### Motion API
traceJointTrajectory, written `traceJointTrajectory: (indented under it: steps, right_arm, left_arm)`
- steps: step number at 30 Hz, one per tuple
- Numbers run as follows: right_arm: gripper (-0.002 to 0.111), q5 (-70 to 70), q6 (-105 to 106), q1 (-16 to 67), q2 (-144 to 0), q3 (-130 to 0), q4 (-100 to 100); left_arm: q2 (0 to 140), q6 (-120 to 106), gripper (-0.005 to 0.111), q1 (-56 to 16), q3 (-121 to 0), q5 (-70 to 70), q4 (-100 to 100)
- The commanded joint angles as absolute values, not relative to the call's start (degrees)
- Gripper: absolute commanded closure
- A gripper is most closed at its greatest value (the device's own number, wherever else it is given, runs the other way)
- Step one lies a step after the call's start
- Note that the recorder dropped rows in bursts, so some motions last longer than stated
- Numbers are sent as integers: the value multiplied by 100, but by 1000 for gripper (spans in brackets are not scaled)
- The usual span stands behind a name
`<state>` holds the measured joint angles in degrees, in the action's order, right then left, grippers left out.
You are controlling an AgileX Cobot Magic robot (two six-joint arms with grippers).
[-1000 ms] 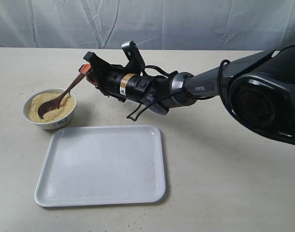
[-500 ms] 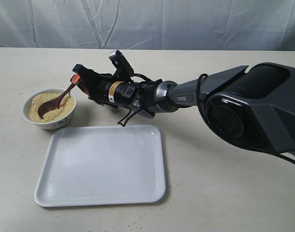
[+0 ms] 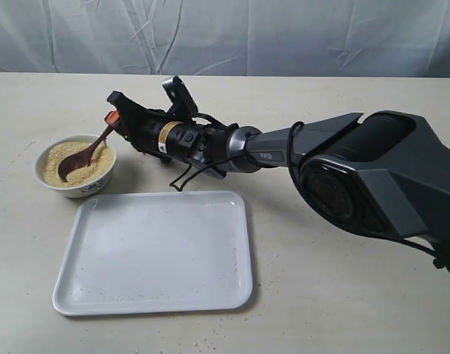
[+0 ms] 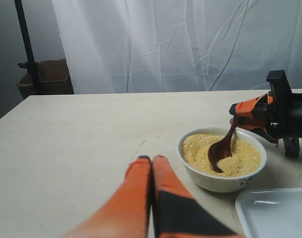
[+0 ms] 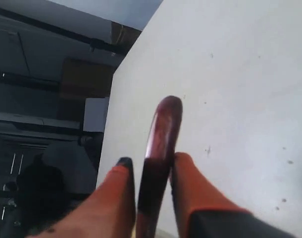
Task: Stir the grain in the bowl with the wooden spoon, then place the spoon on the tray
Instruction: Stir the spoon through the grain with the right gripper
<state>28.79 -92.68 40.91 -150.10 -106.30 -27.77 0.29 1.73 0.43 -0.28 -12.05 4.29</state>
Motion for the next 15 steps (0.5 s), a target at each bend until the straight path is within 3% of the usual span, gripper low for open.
traceJointTrajectory:
  steps: [1,15]
  right_arm:
    - [107,2869,-9278,4081,-14988,-10677,-2414]
    - [109,3864,-7951,4187,-14941,-10677,-887]
  left_arm:
    - [0,190,106,48,0,-1179,409]
    - [0,190,106,48,0,-1179,409]
